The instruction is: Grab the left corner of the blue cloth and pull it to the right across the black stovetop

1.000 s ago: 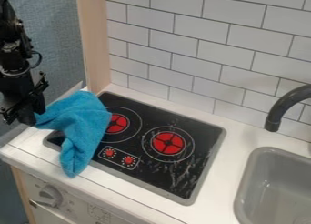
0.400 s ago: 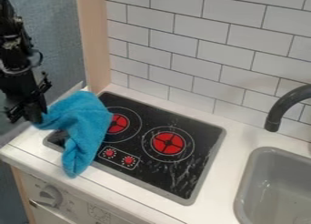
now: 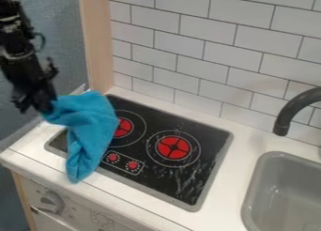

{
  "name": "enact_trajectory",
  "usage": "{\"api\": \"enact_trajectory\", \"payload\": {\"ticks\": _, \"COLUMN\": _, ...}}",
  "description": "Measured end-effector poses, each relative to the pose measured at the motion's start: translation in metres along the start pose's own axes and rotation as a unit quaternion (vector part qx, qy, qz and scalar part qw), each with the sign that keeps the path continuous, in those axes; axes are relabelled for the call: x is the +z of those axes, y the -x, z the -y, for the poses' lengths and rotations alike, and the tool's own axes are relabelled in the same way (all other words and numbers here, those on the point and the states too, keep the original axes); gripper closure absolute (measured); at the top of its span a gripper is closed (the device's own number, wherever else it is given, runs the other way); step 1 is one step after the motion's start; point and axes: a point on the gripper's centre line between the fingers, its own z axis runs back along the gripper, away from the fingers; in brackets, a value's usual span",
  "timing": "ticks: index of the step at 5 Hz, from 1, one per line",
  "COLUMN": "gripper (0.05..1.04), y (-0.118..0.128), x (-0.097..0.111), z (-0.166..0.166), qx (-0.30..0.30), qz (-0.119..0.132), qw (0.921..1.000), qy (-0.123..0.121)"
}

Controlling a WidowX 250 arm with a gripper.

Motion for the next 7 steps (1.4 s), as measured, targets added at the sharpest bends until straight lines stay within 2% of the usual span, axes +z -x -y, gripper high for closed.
{"api": "enact_trajectory", "payload": {"ticks": 1, "gripper": 1.034, "y": 0.035, "x": -0.003, "z": 0.016, "qx": -0.03, "qz": -0.024, "qw": 0.9992, "qy": 0.013}}
{"api": "enact_trajectory", "payload": {"ticks": 3, "gripper": 1.034, "y": 0.083, "x": -0.008, "z": 0.036, "qx": -0.066, "qz": -0.032, "qw": 0.9967, "qy": 0.034}}
{"api": "enact_trajectory", "payload": {"ticks": 5, "gripper": 1.034, "y": 0.134, "x": -0.011, "z": 0.043, "qx": -0.113, "qz": -0.058, "qw": 0.991, "qy": 0.041}}
{"api": "enact_trajectory", "payload": {"ticks": 7, "gripper": 1.034, "y": 0.168, "x": -0.023, "z": 0.022, "qx": -0.149, "qz": -0.075, "qw": 0.9859, "qy": 0.019}}
